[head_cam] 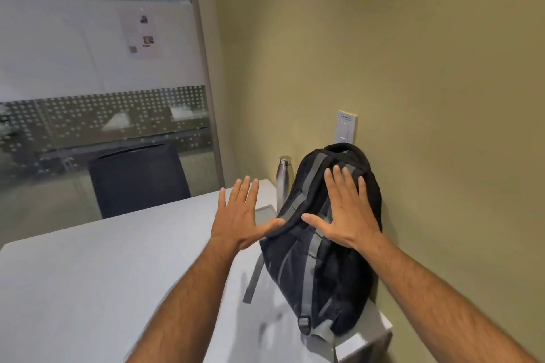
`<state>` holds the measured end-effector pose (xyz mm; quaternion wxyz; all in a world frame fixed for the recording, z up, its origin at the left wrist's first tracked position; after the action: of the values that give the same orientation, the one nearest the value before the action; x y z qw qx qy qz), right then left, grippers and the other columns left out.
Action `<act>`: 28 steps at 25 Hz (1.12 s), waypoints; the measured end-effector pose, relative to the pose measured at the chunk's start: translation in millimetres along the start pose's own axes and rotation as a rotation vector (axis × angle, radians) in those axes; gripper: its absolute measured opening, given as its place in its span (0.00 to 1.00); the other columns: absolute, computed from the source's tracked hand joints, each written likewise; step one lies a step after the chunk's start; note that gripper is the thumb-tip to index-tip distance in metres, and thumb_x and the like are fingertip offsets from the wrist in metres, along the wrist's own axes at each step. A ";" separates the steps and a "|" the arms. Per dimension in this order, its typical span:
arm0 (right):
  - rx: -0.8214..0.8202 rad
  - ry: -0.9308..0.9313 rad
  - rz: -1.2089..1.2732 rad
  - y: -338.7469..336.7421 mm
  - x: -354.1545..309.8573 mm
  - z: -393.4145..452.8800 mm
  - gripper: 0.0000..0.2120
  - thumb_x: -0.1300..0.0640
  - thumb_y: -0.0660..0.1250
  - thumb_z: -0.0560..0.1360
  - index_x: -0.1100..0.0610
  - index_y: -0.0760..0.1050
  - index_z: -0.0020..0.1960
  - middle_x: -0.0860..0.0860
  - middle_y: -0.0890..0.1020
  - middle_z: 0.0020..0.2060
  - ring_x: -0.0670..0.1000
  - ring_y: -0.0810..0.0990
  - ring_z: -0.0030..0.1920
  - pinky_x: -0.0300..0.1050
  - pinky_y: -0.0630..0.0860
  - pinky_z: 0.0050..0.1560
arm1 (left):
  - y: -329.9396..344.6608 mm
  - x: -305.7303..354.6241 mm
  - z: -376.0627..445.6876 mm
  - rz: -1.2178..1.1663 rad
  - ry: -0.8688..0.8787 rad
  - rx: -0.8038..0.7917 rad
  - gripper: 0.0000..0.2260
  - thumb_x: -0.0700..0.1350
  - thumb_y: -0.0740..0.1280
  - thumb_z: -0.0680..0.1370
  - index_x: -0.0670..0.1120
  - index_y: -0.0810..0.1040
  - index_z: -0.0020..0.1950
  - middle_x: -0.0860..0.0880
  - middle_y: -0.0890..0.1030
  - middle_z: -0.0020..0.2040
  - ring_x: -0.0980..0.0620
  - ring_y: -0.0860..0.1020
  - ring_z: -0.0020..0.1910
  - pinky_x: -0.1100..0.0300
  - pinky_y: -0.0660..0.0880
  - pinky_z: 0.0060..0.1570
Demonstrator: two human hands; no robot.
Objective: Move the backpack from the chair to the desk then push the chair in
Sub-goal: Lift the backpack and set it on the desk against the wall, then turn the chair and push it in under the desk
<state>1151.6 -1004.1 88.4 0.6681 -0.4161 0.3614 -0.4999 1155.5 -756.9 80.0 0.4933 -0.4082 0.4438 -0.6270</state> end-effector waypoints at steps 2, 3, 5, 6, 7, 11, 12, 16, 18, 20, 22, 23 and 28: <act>-0.021 -0.055 0.007 7.1 -19.8 -20.6 0.56 0.16 0.35 0.67 0.53 0.30 0.80 0.55 0.37 0.82 0.56 0.33 0.81 0.64 0.34 0.80 | -3.5 -15.6 -49.8 0.030 -0.083 -0.002 0.53 0.82 0.44 0.67 0.51 0.42 0.83 0.48 0.43 0.84 0.45 0.42 0.83 0.36 0.42 0.79; -0.038 -0.093 0.006 9.8 -34.3 -32.7 0.56 0.15 0.34 0.66 0.53 0.29 0.80 0.55 0.36 0.82 0.56 0.33 0.81 0.64 0.35 0.80 | -5.6 -24.7 -80.5 0.039 -0.126 -0.004 0.53 0.82 0.44 0.67 0.51 0.42 0.83 0.48 0.43 0.84 0.45 0.42 0.83 0.36 0.42 0.79; -0.047 -0.168 0.016 14.6 -66.6 -55.8 0.57 0.15 0.35 0.67 0.54 0.32 0.82 0.55 0.36 0.82 0.57 0.33 0.81 0.65 0.37 0.80 | -10.0 -43.5 -141.0 0.043 -0.208 -0.010 0.53 0.82 0.44 0.67 0.51 0.41 0.83 0.48 0.42 0.84 0.45 0.41 0.83 0.36 0.41 0.79; -0.051 -0.211 0.039 16.2 -86.2 -68.3 0.57 0.16 0.37 0.68 0.55 0.34 0.82 0.56 0.37 0.82 0.57 0.34 0.82 0.66 0.38 0.80 | -13.7 -54.0 -172.8 0.047 -0.251 -0.012 0.53 0.82 0.44 0.67 0.51 0.40 0.83 0.48 0.41 0.84 0.45 0.40 0.83 0.37 0.41 0.79; -0.067 -0.258 0.074 17.4 -106.5 -80.6 0.57 0.16 0.39 0.69 0.55 0.35 0.82 0.56 0.39 0.83 0.57 0.35 0.82 0.66 0.38 0.80 | -18.4 -63.7 -202.8 0.054 -0.290 -0.017 0.53 0.82 0.44 0.68 0.51 0.40 0.83 0.48 0.41 0.84 0.46 0.40 0.83 0.37 0.41 0.79; -0.136 -0.473 0.217 15.8 -210.3 -138.6 0.56 0.16 0.41 0.69 0.52 0.32 0.82 0.54 0.37 0.83 0.57 0.34 0.82 0.66 0.35 0.80 | -48.7 -108.6 -330.8 0.136 -0.494 -0.029 0.52 0.82 0.43 0.67 0.52 0.37 0.82 0.49 0.38 0.83 0.46 0.37 0.82 0.37 0.39 0.79; -0.146 -0.523 0.244 13.8 -237.0 -153.8 0.55 0.16 0.40 0.69 0.51 0.29 0.81 0.53 0.35 0.82 0.57 0.32 0.81 0.66 0.33 0.79 | -57.7 -118.6 -361.5 0.157 -0.543 -0.027 0.52 0.82 0.42 0.67 0.52 0.36 0.82 0.49 0.37 0.83 0.46 0.37 0.82 0.37 0.39 0.79; -0.194 -0.716 0.323 0.6 -352.1 -231.6 0.53 0.16 0.37 0.67 0.48 0.24 0.78 0.50 0.30 0.80 0.55 0.28 0.80 0.65 0.30 0.78 | -98.0 -157.1 -498.0 0.189 -0.733 -0.011 0.54 0.83 0.41 0.66 0.52 0.36 0.82 0.50 0.37 0.83 0.47 0.36 0.82 0.38 0.35 0.79; -0.237 -0.803 0.378 -8.2 -410.1 -278.6 0.54 0.16 0.36 0.66 0.48 0.25 0.78 0.49 0.29 0.80 0.55 0.27 0.79 0.64 0.28 0.78 | -120.0 -170.6 -571.0 0.188 -0.809 0.011 0.55 0.83 0.41 0.65 0.50 0.38 0.83 0.49 0.39 0.84 0.47 0.37 0.82 0.38 0.36 0.79; -0.264 -0.887 0.389 -18.9 -465.7 -327.4 0.53 0.15 0.33 0.65 0.47 0.23 0.77 0.48 0.28 0.79 0.54 0.26 0.79 0.64 0.28 0.78 | -141.2 -181.1 -644.0 0.206 -0.881 0.009 0.56 0.83 0.40 0.65 0.49 0.38 0.83 0.47 0.40 0.84 0.47 0.38 0.82 0.37 0.38 0.79; -0.270 -0.966 0.403 -31.2 -514.2 -373.8 0.53 0.15 0.32 0.64 0.47 0.22 0.76 0.49 0.28 0.79 0.54 0.26 0.79 0.64 0.27 0.77 | -158.3 -188.0 -711.1 0.236 -0.945 -0.006 0.56 0.83 0.39 0.65 0.48 0.38 0.83 0.47 0.41 0.84 0.47 0.39 0.82 0.38 0.39 0.79; -0.278 -1.020 0.412 -41.4 -545.2 -406.0 0.54 0.15 0.32 0.64 0.48 0.23 0.77 0.50 0.29 0.80 0.54 0.26 0.78 0.64 0.26 0.77 | -169.7 -191.7 -755.4 0.251 -0.980 -0.004 0.56 0.83 0.40 0.65 0.48 0.39 0.83 0.47 0.41 0.84 0.47 0.39 0.82 0.39 0.39 0.80; -0.284 -1.177 0.462 -83.1 -664.9 -550.7 0.56 0.16 0.37 0.68 0.53 0.33 0.82 0.54 0.36 0.82 0.55 0.31 0.81 0.65 0.30 0.78 | -222.0 -205.0 -939.2 0.322 -1.103 0.017 0.55 0.82 0.42 0.67 0.47 0.43 0.83 0.49 0.45 0.85 0.49 0.42 0.83 0.40 0.41 0.80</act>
<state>467.2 -480.1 -7.1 0.7833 -0.6164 0.0774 0.0210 243.6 -384.9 21.5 0.7443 -0.5981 0.1723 -0.2418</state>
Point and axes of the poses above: each hand's wrist, its own z-axis towards the middle knuckle, its own y-axis out of the palm, x = y × z, the point moved 4 cm from there along z, towards the middle knuckle
